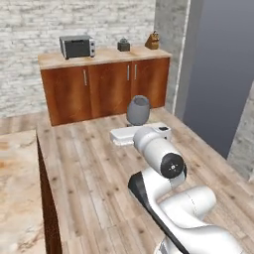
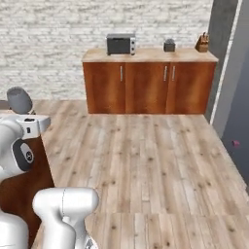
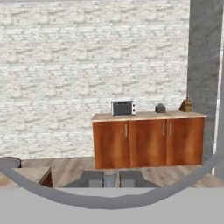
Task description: Retrieve the wine glasses from the counter and place one next to each plate.
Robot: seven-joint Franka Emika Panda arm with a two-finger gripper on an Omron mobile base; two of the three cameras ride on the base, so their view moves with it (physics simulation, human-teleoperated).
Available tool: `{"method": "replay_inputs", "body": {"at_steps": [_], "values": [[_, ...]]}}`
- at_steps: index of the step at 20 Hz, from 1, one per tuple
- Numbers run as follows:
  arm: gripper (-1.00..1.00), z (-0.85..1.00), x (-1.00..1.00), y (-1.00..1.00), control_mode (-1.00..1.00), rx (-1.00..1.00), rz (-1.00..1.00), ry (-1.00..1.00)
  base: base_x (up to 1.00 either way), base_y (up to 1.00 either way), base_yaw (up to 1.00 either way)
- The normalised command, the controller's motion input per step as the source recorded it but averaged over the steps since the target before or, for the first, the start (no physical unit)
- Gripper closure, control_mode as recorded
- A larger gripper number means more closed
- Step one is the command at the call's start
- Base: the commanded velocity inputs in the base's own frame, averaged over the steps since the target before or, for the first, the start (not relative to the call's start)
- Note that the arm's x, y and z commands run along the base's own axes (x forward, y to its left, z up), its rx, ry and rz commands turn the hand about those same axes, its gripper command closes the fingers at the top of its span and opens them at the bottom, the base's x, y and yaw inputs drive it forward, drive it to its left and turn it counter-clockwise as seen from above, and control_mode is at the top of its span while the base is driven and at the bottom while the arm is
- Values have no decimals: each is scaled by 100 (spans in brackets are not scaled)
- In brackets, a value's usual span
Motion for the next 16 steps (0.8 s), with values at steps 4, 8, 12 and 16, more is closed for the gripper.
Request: {"method": "replay_inputs", "body": {"at_steps": [4,8,12,16], "values": [[100,0,0,0,100,0,0,0,100,-36,52],[100,0,0,0,100,0,0,0,100,-42,45],[100,0,0,0,100,0,0,0,100,-82,32],[100,0,0,0,100,0,0,0,100,-83,28]]}}
